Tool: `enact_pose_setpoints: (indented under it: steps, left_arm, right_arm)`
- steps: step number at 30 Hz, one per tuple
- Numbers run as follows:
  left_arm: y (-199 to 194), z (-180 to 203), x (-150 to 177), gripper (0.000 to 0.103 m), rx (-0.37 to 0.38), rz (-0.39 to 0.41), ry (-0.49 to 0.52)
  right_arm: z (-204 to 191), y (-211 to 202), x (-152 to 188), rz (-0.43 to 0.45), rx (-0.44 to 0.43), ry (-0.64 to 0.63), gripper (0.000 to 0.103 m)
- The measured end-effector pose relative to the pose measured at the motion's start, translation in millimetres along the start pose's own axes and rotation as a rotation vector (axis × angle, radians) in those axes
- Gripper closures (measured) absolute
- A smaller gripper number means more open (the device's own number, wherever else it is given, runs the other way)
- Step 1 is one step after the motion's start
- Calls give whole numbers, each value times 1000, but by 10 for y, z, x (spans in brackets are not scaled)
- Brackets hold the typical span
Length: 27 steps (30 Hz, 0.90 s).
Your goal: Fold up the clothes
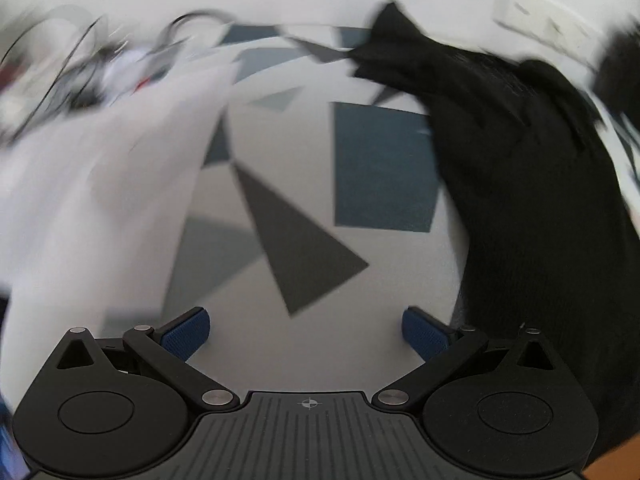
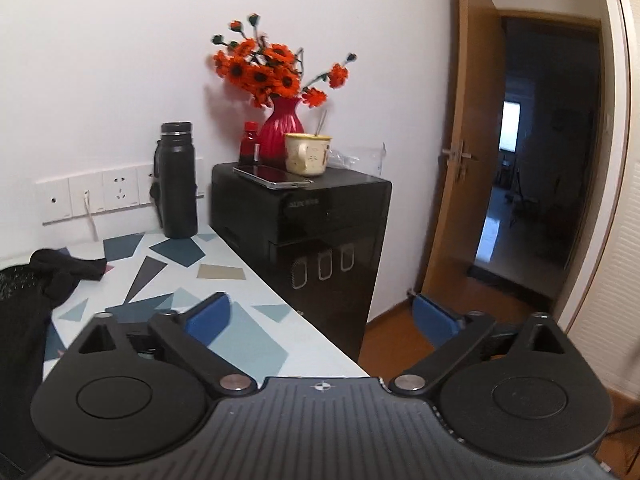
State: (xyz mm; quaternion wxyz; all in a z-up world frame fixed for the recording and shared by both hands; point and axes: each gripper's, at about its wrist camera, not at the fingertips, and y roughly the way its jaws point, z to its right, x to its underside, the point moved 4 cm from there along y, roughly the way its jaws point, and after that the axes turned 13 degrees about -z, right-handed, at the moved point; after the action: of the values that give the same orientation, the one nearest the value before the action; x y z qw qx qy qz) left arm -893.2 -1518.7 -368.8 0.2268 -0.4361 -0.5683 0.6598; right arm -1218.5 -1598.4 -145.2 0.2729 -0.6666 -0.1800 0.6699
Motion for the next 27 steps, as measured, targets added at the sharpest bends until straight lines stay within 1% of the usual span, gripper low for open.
enact_pose_setpoints:
  steps: [2,4,8,11,13,15,17,19,21,23,24,27]
  left_arm:
    - [-7,3,76,1,-21,0,-66]
    - [-8,40,164,1,-42,24,-101]
    - [-17,90,304,1,-65,74,-158]
    - [-29,104,348,1,-78,108,-190]
    - [-41,117,368,1,-83,113,-204]
    - [-55,131,384,1,-86,110,-215]
    - [-72,152,408,1,-85,102,-216]
    - [-105,195,477,1,-61,91,-159]
    - [-145,221,595,1,-23,103,-87]
    - [-190,211,720,1,5,118,-10]
    - [-214,201,781,1,17,124,29]
    - [-325,122,924,1,15,164,135]
  right_arm:
    - [-6,131,25,-65,-74,-23,1]
    - [-83,281,99,-107,-142,-79,1]
    - [-431,565,292,-203,-234,-214,1]
    - [-729,625,408,-242,-329,-263,1]
    - [-911,629,399,-255,-364,-283,1]
    - [-1044,569,323,-239,-348,-302,1]
    - [-1113,483,235,-194,-299,-329,1]
    - [-1107,380,226,-145,-268,-366,1]
    - [-1043,274,292,-121,-268,-375,1]
    - [-953,202,376,-128,-282,-358,1]
    - [-891,170,422,-140,-271,-332,1]
    - [-664,58,570,-193,-198,-195,1]
